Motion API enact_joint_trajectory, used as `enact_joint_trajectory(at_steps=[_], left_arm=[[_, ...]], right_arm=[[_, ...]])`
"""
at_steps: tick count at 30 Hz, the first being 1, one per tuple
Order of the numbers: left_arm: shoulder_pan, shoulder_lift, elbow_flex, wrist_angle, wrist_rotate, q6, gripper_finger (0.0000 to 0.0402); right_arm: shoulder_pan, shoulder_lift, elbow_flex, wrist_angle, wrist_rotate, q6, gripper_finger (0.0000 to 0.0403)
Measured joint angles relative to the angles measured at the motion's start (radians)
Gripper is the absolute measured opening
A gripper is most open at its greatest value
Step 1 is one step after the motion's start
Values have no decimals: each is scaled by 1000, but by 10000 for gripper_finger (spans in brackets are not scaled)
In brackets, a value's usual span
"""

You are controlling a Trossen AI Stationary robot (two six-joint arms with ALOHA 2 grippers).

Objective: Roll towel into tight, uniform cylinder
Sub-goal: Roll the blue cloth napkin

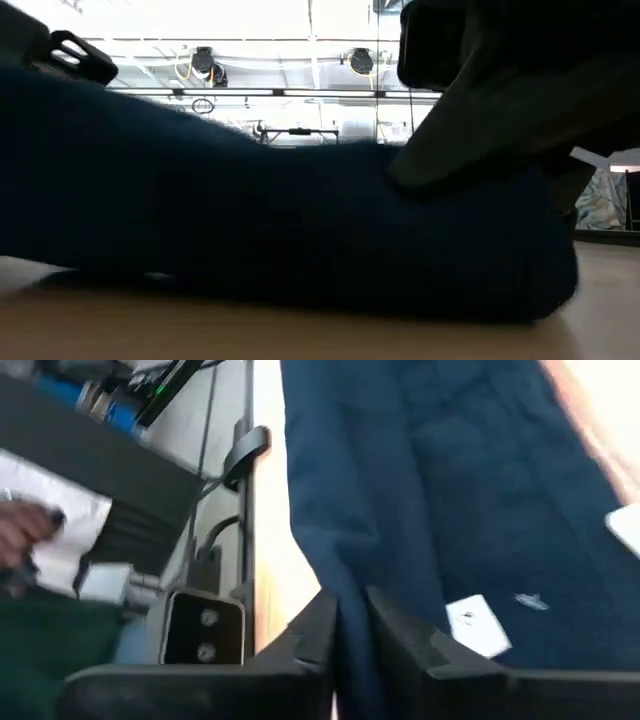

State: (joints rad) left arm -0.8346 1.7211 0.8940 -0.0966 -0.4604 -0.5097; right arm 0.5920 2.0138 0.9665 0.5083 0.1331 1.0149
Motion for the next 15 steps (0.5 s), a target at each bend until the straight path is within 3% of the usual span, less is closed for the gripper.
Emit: enact_joint_trajectory(at_steps=[6,11,15], left_arm=[[98,-47,0,2,283,-88,8],[174,-34,-21,1,411,-175,7],[222,-34,-36,5,457,-239,8]], right_arm=[[6,-15,0,-8,-8,-182,104],[12,-71,0,-53,7,-337,160],[67,-119,0,-166,125,-502,189]])
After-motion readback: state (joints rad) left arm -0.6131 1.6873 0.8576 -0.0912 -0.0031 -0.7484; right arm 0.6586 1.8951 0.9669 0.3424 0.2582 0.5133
